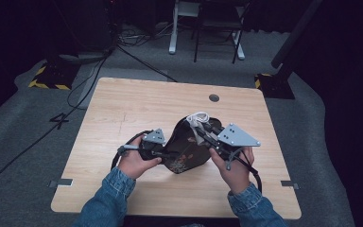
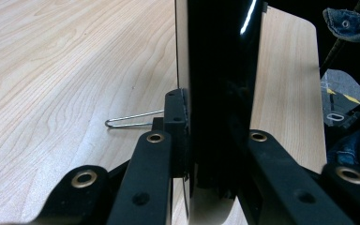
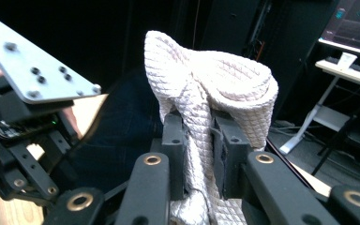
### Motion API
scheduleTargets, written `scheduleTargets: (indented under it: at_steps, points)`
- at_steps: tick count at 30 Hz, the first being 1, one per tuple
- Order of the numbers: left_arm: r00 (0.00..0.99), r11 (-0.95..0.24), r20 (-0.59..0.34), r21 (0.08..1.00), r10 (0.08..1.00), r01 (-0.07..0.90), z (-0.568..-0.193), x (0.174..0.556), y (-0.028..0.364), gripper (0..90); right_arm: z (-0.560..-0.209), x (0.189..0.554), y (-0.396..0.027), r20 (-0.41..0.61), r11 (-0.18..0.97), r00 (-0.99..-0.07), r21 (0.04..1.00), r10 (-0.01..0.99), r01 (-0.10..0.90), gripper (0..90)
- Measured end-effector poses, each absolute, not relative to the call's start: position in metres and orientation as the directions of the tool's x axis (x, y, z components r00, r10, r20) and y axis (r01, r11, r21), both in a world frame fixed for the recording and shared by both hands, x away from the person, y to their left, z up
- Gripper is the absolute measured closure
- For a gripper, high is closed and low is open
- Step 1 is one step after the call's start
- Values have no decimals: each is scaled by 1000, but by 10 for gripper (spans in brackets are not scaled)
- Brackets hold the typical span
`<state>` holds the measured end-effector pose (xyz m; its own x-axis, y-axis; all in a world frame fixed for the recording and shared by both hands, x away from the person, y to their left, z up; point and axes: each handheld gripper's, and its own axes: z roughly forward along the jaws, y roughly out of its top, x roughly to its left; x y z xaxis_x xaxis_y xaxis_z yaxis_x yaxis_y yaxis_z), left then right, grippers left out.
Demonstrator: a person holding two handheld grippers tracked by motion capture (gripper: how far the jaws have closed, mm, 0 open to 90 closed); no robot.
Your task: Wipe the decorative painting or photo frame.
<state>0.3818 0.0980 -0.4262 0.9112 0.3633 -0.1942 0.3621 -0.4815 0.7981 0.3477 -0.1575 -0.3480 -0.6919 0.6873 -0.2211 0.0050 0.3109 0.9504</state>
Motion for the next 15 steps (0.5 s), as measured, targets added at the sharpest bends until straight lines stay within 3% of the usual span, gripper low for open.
scheduleTargets:
  at_steps: [15]
  points:
    - [910,-486,-192,794,368,364,-426,382,97,802,-356,353,-178,-186,312,-646,946,740,85,769]
